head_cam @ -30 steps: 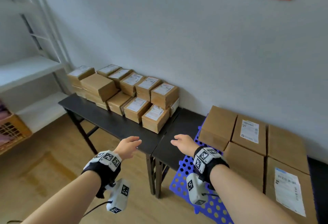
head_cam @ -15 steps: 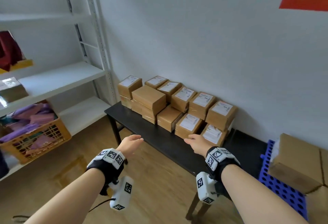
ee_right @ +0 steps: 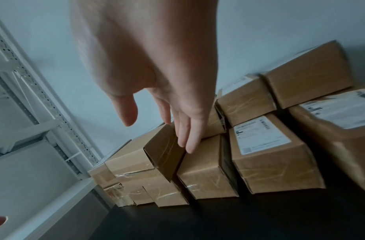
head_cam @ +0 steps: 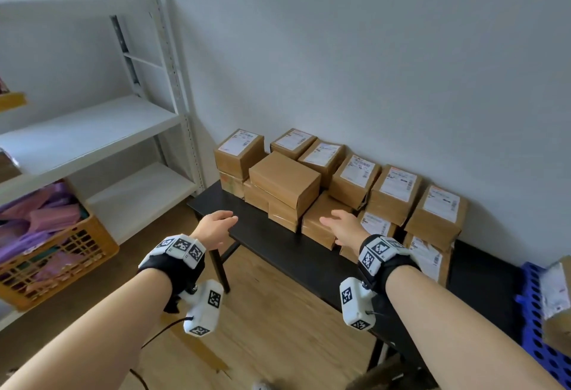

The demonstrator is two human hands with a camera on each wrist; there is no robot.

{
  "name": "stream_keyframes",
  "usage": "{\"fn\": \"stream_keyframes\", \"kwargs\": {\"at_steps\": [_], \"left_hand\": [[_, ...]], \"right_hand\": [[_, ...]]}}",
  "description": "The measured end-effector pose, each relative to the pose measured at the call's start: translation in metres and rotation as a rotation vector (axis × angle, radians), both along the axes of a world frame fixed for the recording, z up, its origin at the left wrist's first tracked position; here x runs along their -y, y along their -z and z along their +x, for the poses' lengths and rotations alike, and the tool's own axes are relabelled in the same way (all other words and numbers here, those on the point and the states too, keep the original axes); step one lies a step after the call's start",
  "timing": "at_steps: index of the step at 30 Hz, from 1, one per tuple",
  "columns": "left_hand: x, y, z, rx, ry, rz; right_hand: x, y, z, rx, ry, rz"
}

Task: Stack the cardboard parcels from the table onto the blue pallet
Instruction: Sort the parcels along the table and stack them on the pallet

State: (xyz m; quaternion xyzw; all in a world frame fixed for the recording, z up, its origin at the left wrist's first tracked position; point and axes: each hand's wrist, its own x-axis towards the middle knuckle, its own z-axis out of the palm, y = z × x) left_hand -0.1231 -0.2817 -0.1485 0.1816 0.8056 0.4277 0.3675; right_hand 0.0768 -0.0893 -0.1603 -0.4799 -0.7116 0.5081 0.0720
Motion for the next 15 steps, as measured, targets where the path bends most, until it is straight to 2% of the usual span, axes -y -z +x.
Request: {"fn": "stream_keyframes", "kwargs": {"at_steps": [8, 15], "left_hand": [[-0.080, 0.006, -0.072, 0.098, -0.025, -0.021], [-0.131, 0.024, -0.118, 0.117, -0.036, -0.023]], "right_hand": [[-0.064, 0.019, -0.086, -0.055, 0.094, -0.107], [-0.095, 0.040, -0.124, -0.080, 0.247, -0.197]]}}
